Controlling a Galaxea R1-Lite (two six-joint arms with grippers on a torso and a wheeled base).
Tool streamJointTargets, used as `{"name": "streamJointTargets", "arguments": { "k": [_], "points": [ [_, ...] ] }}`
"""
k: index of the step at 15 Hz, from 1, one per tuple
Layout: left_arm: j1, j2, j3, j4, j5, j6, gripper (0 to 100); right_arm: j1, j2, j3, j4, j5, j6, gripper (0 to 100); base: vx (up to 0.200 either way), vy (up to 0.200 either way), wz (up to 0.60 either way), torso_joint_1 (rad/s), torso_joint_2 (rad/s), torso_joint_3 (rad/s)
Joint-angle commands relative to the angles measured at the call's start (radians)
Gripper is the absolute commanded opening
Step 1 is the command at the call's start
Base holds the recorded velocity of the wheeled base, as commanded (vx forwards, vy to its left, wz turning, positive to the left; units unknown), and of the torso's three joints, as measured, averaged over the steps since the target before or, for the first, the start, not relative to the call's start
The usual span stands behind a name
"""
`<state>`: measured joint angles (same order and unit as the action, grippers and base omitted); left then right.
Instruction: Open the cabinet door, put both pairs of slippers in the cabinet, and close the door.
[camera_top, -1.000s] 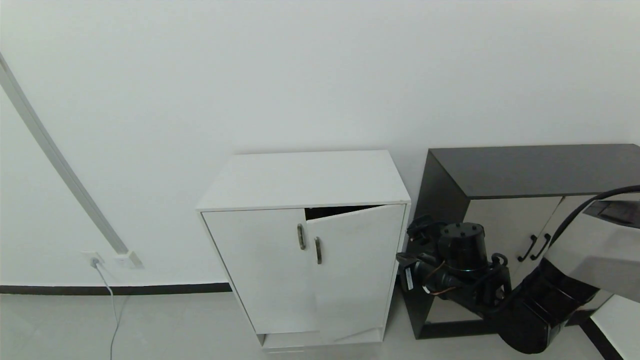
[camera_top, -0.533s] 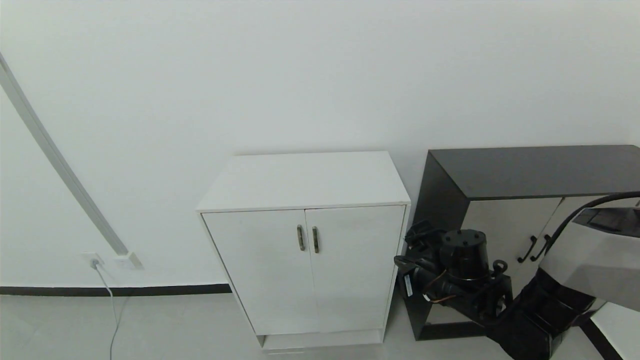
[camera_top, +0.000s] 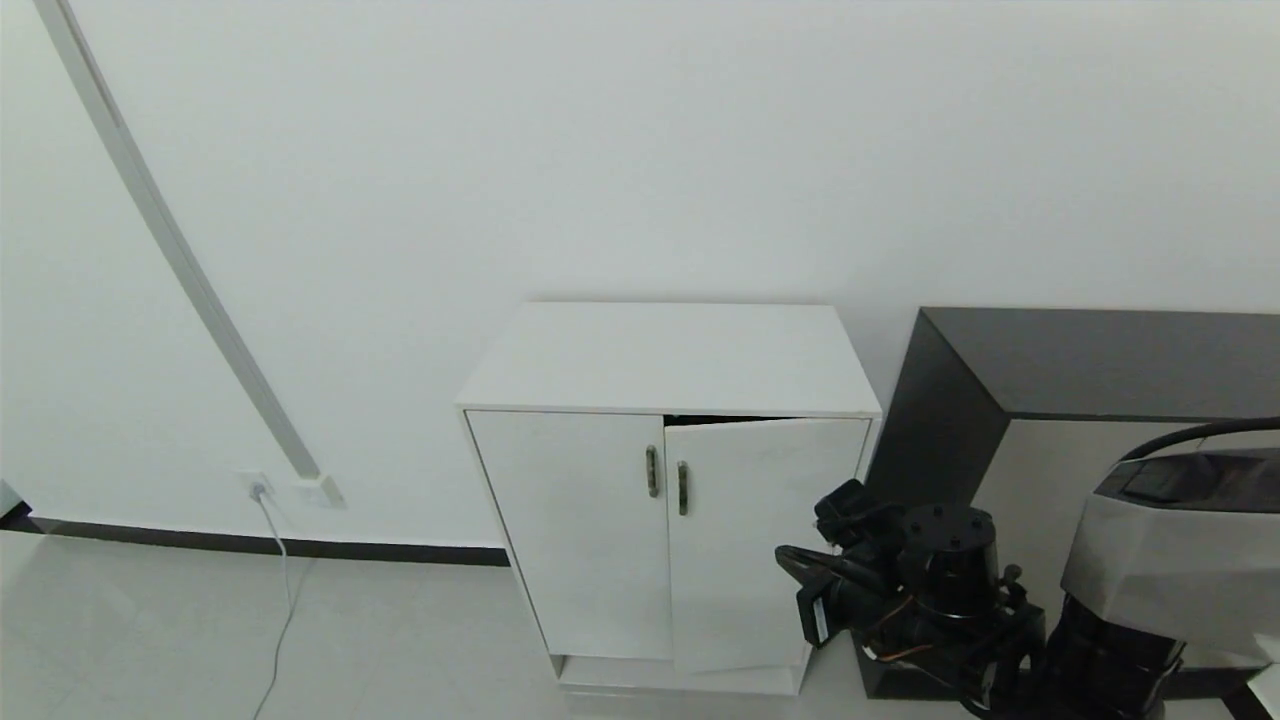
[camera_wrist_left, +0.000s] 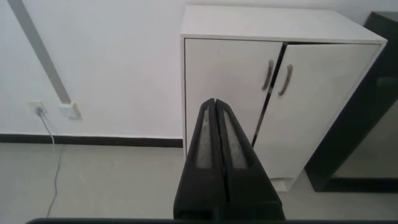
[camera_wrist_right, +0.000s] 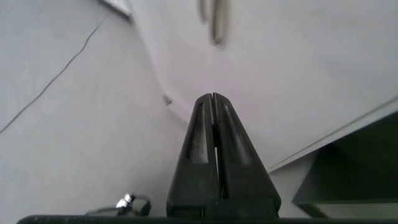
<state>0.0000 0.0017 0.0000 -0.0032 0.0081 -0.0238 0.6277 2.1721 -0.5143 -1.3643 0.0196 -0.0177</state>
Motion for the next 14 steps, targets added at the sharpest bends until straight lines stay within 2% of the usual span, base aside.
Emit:
{"name": "streamJointTargets", "arguments": {
  "k": [1, 2, 13, 14],
  "points": [
    [0.000, 0.000, 0.000, 0.000, 0.000, 0.001, 0, 0.009, 0.021, 0.010, -0.004, -0.001, -0.001, 0, 0.000, 0.000, 0.00, 0.000, 0.00, 0.000],
    [0.000, 0.000, 0.000, 0.000, 0.000, 0.001, 0, 0.012, 0.032, 0.010, -0.006, -0.003, -0.001, 0, 0.000, 0.000, 0.00, 0.000, 0.00, 0.000],
    [0.000, 0.000, 0.000, 0.000, 0.006, -0.002, 0, 0.029, 0.071, 0.008, -0.007, -0.004, -0.001, 0, 0.200, 0.000, 0.00, 0.000, 0.00, 0.002],
    [0.000, 0.000, 0.000, 0.000, 0.006, -0.002, 0, 0.030, 0.072, 0.008, -0.007, -0.004, -0.001, 0, 0.000, 0.000, 0.00, 0.000, 0.00, 0.000]
  ]
}}
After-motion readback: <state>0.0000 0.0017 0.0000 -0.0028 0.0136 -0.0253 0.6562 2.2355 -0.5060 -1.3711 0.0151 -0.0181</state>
